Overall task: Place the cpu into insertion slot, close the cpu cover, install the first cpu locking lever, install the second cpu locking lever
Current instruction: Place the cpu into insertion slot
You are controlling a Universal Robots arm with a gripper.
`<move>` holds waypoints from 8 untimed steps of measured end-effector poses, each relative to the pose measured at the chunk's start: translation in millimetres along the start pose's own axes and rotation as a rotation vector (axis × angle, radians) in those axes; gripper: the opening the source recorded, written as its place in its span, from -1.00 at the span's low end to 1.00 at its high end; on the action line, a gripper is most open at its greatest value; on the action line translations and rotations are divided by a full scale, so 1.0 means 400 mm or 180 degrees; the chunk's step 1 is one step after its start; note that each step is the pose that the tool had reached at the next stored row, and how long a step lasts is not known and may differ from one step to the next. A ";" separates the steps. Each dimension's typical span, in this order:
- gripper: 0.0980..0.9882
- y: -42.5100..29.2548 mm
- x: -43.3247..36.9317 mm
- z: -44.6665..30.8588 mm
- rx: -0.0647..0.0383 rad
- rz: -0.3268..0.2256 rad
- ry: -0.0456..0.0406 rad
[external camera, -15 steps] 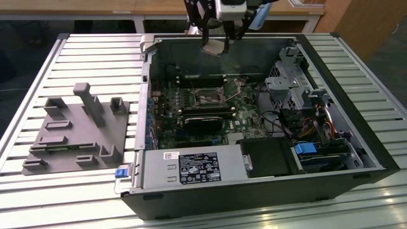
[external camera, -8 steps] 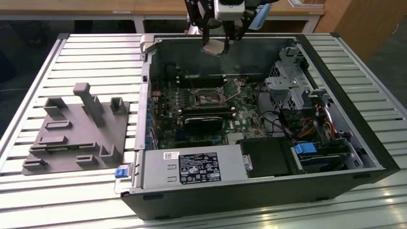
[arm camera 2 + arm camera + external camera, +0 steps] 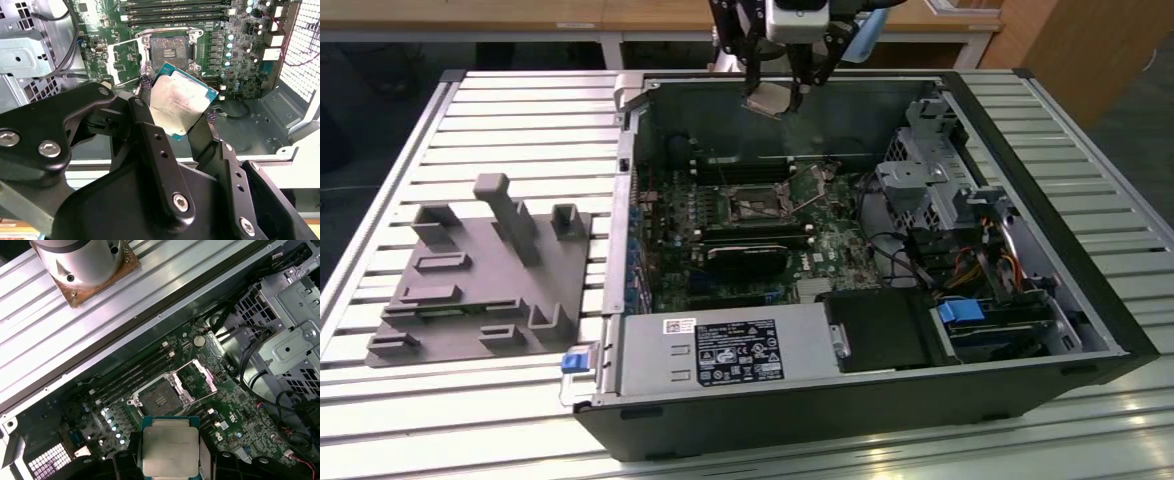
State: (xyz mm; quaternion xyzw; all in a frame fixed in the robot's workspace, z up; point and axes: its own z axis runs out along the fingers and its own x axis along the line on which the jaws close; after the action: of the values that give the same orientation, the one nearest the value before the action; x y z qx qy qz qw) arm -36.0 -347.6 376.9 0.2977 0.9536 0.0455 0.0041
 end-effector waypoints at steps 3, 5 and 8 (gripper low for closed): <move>0.00 0.000 0.000 0.000 -0.0001 0.0048 -0.0004; 0.00 0.000 0.000 0.000 -0.0002 0.0078 -0.0007; 0.00 0.000 0.000 0.000 -0.0003 0.0124 -0.0011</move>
State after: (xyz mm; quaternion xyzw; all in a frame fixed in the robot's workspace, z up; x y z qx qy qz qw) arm -35.9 -347.6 376.7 0.3163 0.9475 0.0454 0.0050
